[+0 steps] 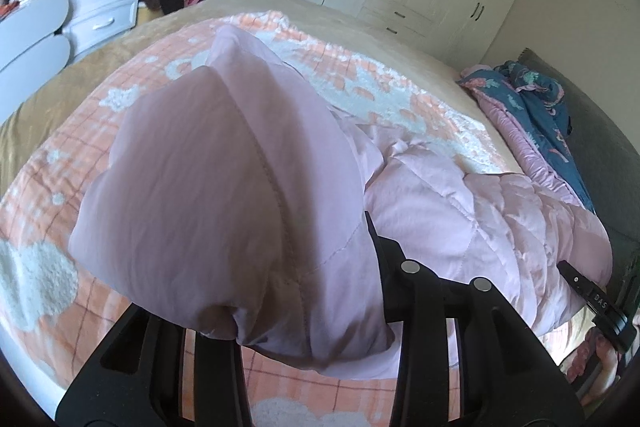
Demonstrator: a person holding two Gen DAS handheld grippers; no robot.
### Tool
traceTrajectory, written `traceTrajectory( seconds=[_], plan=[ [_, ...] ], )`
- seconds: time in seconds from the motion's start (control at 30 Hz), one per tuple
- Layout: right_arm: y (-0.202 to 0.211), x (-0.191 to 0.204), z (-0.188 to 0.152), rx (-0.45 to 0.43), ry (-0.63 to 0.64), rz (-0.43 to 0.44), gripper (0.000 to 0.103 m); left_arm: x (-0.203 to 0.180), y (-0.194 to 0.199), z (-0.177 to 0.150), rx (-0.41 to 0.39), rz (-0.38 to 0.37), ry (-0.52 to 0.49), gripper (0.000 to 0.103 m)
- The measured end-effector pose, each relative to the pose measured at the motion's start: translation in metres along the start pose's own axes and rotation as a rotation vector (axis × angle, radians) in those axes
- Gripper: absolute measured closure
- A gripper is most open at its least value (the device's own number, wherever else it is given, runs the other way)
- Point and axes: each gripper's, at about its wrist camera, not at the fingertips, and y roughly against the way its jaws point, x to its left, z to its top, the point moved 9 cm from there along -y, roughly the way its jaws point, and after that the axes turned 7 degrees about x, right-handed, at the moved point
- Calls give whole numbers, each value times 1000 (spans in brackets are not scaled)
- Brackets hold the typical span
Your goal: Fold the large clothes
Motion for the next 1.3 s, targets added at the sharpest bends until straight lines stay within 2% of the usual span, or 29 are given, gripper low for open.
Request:
traceTrajectory(
  seconds=[0.3,0.6,0.67,0.77,1.03,1.3],
  plan=[
    [-40,-25,-12,111,-124,-21,63,4,-24,-4,40,39,8,71],
    [-52,-38,-27,164,-213,-23,43,4,-30,-6,51,55,10,69],
    [-49,-42,-30,172,-249,-19,22,5,-30,-6,52,53,11,69],
    [-41,-42,-35,171,-272,-13,13,5,-30,-7,55,53,12,69],
    [-12,-49,-40,136,-312,9,9,6,-29,-10,64,48,18,66],
    [26,-50,-39,80,-262,-27,4,11,-18,-20,77,53,28,47]
  ],
)
